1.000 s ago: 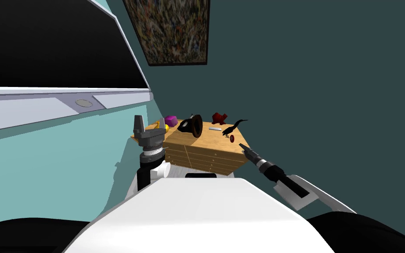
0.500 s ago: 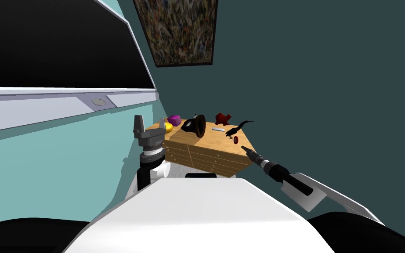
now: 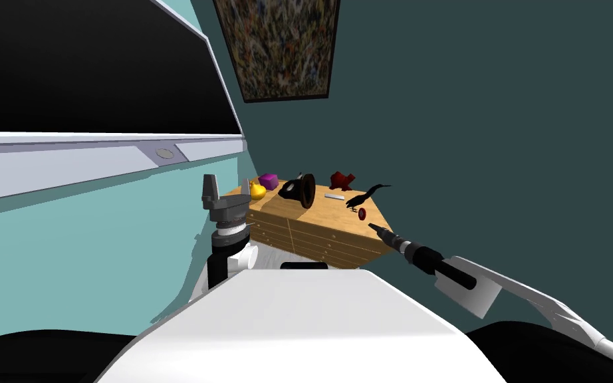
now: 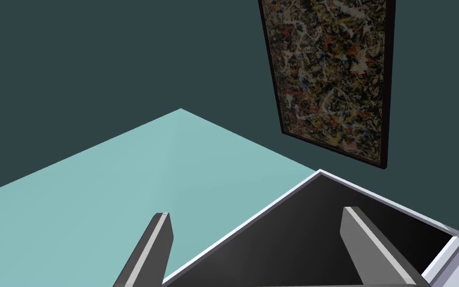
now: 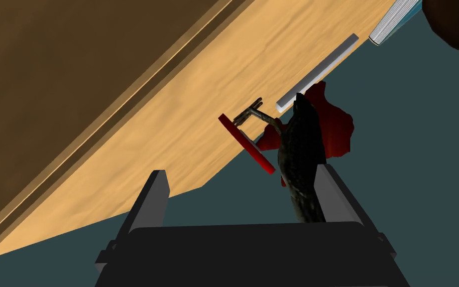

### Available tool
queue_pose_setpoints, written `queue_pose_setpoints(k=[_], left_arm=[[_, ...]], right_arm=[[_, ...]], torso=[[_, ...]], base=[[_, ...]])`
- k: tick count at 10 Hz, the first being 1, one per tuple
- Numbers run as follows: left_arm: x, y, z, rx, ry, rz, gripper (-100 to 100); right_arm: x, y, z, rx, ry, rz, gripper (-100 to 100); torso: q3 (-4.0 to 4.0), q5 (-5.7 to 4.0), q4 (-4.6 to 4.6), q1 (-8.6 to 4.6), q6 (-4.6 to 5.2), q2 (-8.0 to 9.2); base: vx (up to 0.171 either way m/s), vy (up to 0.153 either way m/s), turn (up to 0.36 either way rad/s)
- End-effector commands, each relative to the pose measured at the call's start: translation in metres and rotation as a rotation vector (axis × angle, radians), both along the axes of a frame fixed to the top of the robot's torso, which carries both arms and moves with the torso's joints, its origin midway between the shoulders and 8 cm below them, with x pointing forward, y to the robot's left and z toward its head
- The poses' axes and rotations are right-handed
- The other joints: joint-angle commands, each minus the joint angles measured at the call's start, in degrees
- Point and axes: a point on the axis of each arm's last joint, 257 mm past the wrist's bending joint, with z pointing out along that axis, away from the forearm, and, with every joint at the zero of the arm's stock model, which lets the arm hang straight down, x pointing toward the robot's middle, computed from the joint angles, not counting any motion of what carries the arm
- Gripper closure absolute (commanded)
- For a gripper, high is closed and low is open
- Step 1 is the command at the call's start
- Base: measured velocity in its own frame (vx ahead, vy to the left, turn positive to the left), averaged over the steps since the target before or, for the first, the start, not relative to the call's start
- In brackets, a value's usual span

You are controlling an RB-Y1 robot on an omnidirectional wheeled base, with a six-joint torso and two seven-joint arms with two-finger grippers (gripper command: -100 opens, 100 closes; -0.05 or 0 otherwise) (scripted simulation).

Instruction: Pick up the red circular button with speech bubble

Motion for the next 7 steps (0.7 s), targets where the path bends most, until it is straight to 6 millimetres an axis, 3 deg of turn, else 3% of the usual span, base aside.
queue_pose_setpoints(k=[1, 2, 3, 4, 7], left_arm=[[0.0, 0.0, 0.0, 0.0, 0.0, 0.0, 0], [0.0, 0.0, 0.0, 0.0, 0.0, 0.0, 0], [0.0, 0.0, 0.0, 0.0, 0.0, 0.0, 0], [0.0, 0.0, 0.0, 0.0, 0.0, 0.0, 0], [0.0, 0.0, 0.0, 0.0, 0.0, 0.0, 0]], right_arm=[[-0.003, -0.018, -0.006, -0.043, 0.043, -0.014, -100], [0.0, -0.017, -0.003, -0.064, 0.051, 0.009, -100], [-0.004, -0.033, -0.008, -0.096, 0.083, -0.01, -100], [-0.001, -0.032, -0.005, -0.115, 0.09, 0.011, -100], [-0.004, -0.061, -0.008, -0.195, 0.153, -0.004, -100]], torso=[[0.0, 0.0, 0.0, 0.0, 0.0, 0.0], [-0.01, 0.0, 0.0, 0.01, -0.02, -0.01], [0.0, 0.0, 0.0, 0.0, 0.01, -0.01], [-0.01, 0.0, 0.0, 0.02, -0.02, -0.02], [0.01, -0.01, 0.0, -0.02, 0.02, 0.01]], base=[[0.003, 0.025, 0.139], [0.004, 0.02, 0.061], [0.005, 0.024, 0.109], [0.004, 0.018, 0.057], [-0.001, 0.018, 0.084]])
